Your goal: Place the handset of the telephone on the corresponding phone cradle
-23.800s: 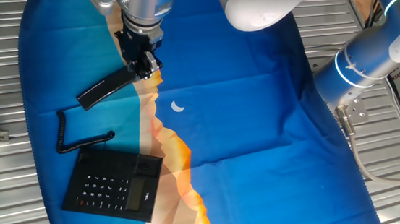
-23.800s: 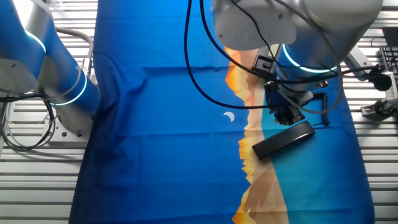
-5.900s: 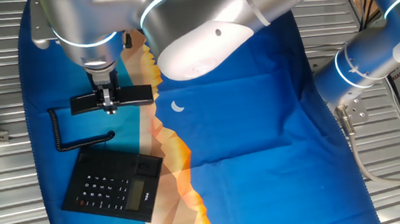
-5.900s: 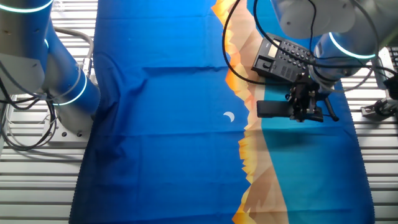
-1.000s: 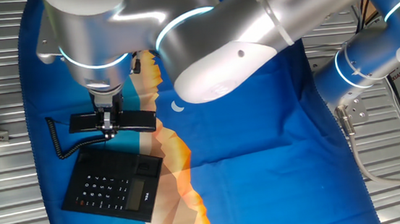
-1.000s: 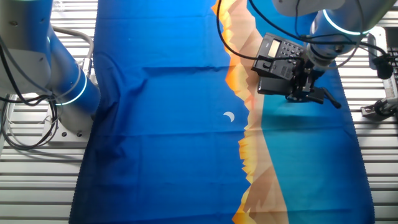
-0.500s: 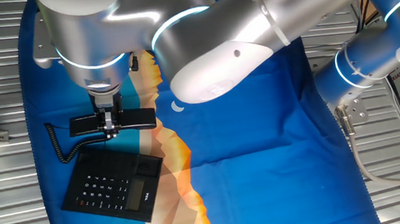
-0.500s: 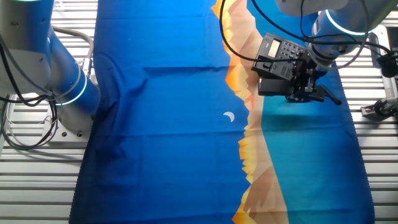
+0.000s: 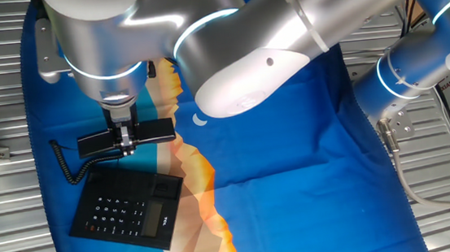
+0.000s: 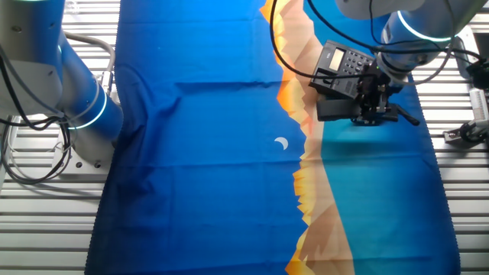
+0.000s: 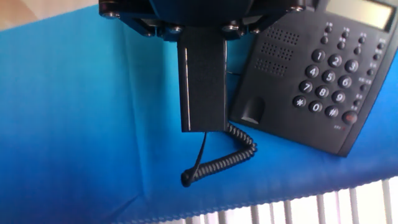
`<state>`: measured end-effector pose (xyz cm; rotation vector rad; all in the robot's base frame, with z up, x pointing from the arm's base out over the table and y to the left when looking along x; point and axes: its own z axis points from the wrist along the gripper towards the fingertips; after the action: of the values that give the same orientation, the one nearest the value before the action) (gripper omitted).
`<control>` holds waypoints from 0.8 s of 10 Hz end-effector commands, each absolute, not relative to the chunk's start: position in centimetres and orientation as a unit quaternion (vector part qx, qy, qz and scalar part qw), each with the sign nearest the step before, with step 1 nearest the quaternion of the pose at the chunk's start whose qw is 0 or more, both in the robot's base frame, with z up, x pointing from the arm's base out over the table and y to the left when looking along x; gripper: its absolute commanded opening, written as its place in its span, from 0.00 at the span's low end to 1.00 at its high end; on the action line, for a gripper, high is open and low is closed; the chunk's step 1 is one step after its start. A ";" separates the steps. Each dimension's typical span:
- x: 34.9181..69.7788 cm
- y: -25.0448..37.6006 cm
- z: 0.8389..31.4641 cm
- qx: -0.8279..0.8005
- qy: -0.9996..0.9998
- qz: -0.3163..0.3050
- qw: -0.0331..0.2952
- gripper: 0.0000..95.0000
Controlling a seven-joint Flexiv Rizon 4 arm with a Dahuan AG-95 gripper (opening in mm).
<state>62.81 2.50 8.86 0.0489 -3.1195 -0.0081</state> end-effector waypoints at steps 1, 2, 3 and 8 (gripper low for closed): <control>62.7 2.5 9.0 0.007 -1.000 0.000 0.008 0.00; 62.7 2.5 9.0 0.006 -1.000 0.003 0.002 0.00; 62.7 2.5 9.0 0.007 -1.000 0.004 -0.002 0.00; 62.7 2.5 9.0 0.013 -1.000 0.013 -0.004 0.00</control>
<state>62.72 2.56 8.90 0.0380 -3.1482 0.0398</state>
